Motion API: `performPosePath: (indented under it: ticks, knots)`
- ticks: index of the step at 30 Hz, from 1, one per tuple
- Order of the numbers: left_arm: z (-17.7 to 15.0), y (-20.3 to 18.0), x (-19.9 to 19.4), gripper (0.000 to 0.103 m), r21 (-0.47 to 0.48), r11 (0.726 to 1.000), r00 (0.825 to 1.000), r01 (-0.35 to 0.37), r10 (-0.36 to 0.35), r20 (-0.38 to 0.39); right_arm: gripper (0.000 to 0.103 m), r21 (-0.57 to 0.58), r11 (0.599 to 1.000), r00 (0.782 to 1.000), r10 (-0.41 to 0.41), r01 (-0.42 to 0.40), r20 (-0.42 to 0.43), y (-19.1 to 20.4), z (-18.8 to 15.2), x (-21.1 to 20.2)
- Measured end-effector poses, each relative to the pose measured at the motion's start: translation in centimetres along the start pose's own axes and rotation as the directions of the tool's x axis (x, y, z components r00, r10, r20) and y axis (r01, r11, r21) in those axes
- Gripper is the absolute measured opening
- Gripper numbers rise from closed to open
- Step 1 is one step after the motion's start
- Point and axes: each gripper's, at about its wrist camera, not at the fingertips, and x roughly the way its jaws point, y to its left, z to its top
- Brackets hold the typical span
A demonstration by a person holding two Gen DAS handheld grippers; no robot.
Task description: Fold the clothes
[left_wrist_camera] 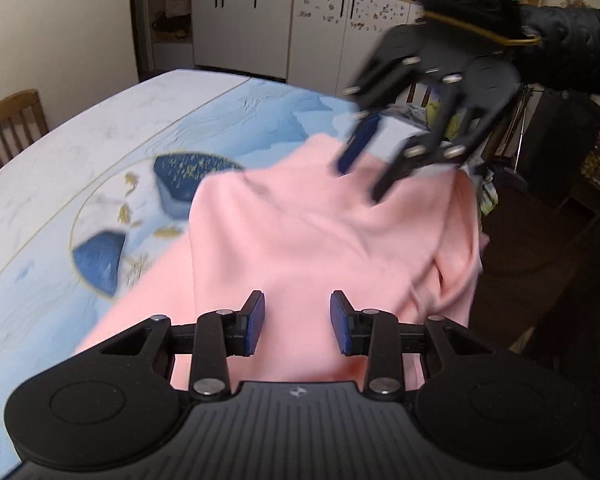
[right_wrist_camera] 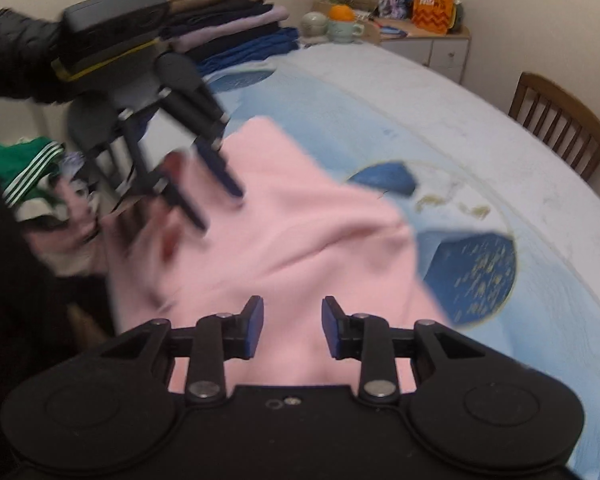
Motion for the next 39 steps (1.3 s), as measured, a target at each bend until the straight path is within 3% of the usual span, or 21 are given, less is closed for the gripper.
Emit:
performPosePath:
  ticks: [7,12,19,24,31,35,39]
  knots:
    - [-3.4,0.2,0.4,0.034,-0.069,0.998,0.999,0.013,-0.015,-0.030,0.103,0.078,0.996,0.990,-0.038,0.048,-0.133,2.3,-4.5,1.9]
    - [-4.3,0.2,0.8,0.034,-0.084,0.996,0.999,0.014,-0.017,-0.030,0.103,0.181,0.981,0.993,-0.049,0.067,-0.104,1.9,-5.3,2.2]
    - [-5.5,-0.6,-2.4,0.034,-0.093,0.996,1.000,-0.001,0.000,-0.009,0.103,0.189,0.975,0.987,-0.089,0.113,-0.131,4.2,-6.0,0.3]
    - [-6.7,-0.1,-0.5,0.034,-0.137,0.991,1.000,0.001,-0.003,-0.013,0.103,0.208,0.967,0.981,-0.118,0.148,-0.153,4.1,-7.4,2.6]
    - [-6.7,0.0,-1.0,0.034,-0.157,0.988,1.000,-0.001,-0.001,-0.012,0.103,0.276,0.944,0.980,-0.150,0.180,-0.127,4.3,-7.5,1.0]
    - [-7.0,-0.7,-3.6,0.045,-0.178,0.984,1.000,-0.027,0.029,0.007,0.103,0.327,0.915,0.971,-0.206,0.236,-0.123,4.8,-7.4,-1.0]
    - [-7.9,-1.0,-5.5,0.054,-0.218,0.975,0.997,-0.050,0.062,0.046,0.103,0.382,0.891,0.969,-0.213,0.247,-0.129,5.1,-7.9,-1.1]
